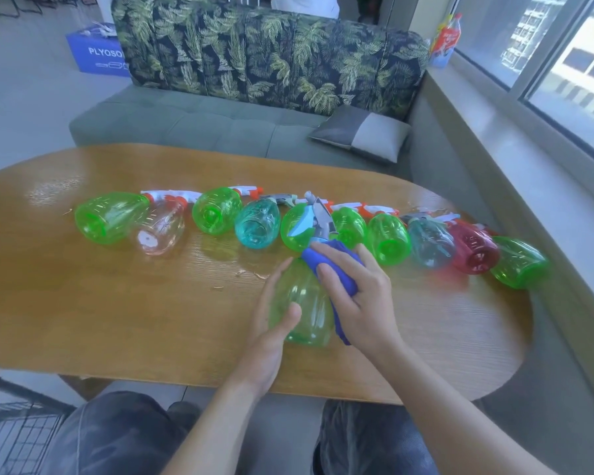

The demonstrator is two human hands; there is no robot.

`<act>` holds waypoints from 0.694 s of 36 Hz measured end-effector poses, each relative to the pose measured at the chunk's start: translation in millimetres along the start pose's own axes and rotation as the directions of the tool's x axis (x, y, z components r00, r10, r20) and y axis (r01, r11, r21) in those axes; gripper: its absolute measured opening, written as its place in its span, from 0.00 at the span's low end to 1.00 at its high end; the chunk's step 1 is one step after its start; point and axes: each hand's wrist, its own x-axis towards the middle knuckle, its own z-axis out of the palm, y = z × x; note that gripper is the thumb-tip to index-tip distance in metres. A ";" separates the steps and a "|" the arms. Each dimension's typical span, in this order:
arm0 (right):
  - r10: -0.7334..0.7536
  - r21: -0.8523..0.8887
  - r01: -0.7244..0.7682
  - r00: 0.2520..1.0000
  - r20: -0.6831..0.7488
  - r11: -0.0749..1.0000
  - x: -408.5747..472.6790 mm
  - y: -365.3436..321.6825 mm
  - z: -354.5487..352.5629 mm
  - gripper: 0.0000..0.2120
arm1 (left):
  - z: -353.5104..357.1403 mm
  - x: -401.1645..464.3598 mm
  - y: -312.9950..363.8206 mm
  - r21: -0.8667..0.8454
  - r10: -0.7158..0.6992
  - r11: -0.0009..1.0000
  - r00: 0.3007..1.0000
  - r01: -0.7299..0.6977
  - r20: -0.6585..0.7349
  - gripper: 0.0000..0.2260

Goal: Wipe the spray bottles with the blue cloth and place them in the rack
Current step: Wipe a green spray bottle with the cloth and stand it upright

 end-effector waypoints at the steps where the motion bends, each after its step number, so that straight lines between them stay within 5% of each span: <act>1: 0.019 0.037 -0.019 1.000 0.002 0.999 0.3 -0.2 -1.6 0.15 | -0.3 0.8 -0.9 -0.001 -0.001 1.000 1.000 0.001 0.003 0.42; 6: 0.155 0.205 -0.134 0.984 -0.088 0.969 3.9 -1.2 -9.7 0.12 | 2.3 4.1 -2.6 -0.005 -0.023 1.000 1.000 0.023 0.013 0.37; 16: 0.131 0.005 -0.131 0.991 -0.012 0.991 -6.1 5.6 5.9 0.15 | -0.1 7.4 -12.8 0.010 -0.020 1.000 1.000 0.020 -0.009 0.25; 25: -0.133 -0.152 0.140 0.989 0.056 0.978 -23.2 8.7 2.7 0.16 | 1.2 6.0 -10.3 0.114 0.008 0.993 0.997 0.001 -0.079 0.21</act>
